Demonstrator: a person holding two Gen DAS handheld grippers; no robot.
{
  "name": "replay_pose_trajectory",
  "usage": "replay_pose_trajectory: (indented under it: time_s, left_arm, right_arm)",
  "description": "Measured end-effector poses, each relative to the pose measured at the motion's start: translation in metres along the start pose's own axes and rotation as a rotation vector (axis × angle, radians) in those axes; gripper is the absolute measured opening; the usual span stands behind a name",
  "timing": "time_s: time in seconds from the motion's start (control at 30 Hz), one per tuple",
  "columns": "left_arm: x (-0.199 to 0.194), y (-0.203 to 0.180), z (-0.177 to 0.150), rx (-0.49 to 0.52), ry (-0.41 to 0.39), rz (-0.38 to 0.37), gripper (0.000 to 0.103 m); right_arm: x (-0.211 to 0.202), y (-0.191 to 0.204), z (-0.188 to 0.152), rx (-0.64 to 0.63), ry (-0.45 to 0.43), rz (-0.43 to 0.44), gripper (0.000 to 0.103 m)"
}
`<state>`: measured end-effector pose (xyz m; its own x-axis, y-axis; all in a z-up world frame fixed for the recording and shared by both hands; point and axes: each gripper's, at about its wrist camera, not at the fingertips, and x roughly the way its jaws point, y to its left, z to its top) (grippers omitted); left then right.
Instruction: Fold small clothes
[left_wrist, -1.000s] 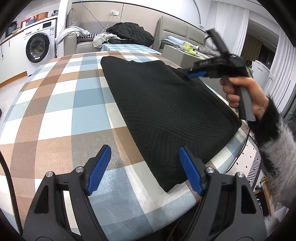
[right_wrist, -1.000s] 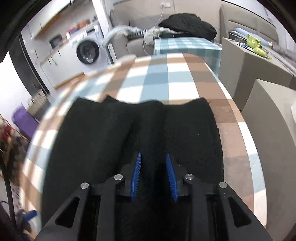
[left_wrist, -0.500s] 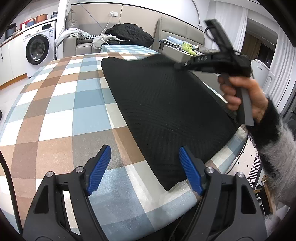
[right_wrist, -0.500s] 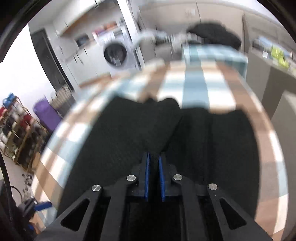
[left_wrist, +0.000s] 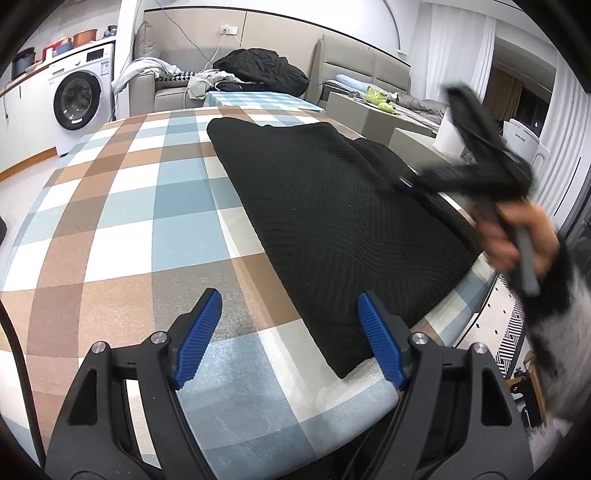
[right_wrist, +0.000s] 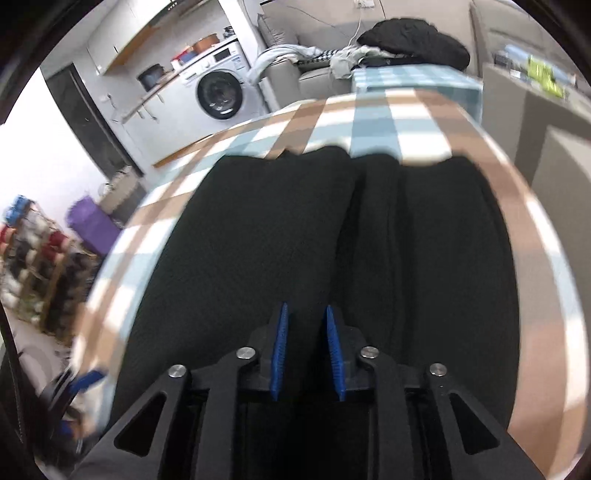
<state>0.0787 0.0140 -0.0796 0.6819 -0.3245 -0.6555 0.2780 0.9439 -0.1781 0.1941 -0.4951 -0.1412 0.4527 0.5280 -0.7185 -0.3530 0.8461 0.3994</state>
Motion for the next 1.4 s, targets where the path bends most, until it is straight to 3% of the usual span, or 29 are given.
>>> replay_pose_trajectory:
  time_s: [0.2,0.23,0.3,0.4,0.57,0.73,0.9,1.03,1.23,1.4]
  left_arm:
    - [0.004,0.006,0.002,-0.040,0.007,-0.010,0.074]
    - [0.005,0.007,0.002,-0.046,0.008,-0.009,0.074]
    - [0.006,0.009,0.002,-0.062,0.011,-0.006,0.074]
    - [0.004,0.012,0.003,-0.082,0.003,-0.001,0.074]
    - [0.006,0.012,0.003,-0.082,0.006,0.003,0.074]
    - [0.008,0.007,0.003,-0.073,0.014,-0.008,0.074]
    - [0.011,0.004,0.003,-0.080,0.021,-0.014,0.074]
    - [0.023,0.001,0.010,-0.070,0.036,0.047,0.074]
    - [0.045,0.002,0.024,-0.085,0.094,0.024,0.074]
    - [0.065,0.004,0.041,-0.099,0.121,-0.012,0.072]
  right_arm:
    - [-0.040,0.016,-0.070,-0.010,-0.038,0.118,0.023]
    - [-0.043,0.022,-0.076,-0.034,-0.062,0.106,0.023]
    - [-0.053,0.036,-0.083,-0.100,-0.116,0.066,0.005]
    - [-0.069,0.049,-0.086,-0.159,-0.182,0.011,0.004]
    - [-0.044,0.036,-0.094,-0.126,-0.077,-0.060,0.005]
    - [-0.066,0.027,-0.095,-0.073,-0.164,-0.012,0.023]
    - [-0.092,-0.009,-0.090,0.043,-0.246,-0.089,0.039]
    - [-0.098,-0.035,-0.088,0.132,-0.237,-0.138,0.039]
    - [-0.101,-0.038,-0.093,0.124,-0.225,-0.130,0.040]
    - [-0.094,-0.042,-0.090,0.121,-0.204,-0.170,0.043]
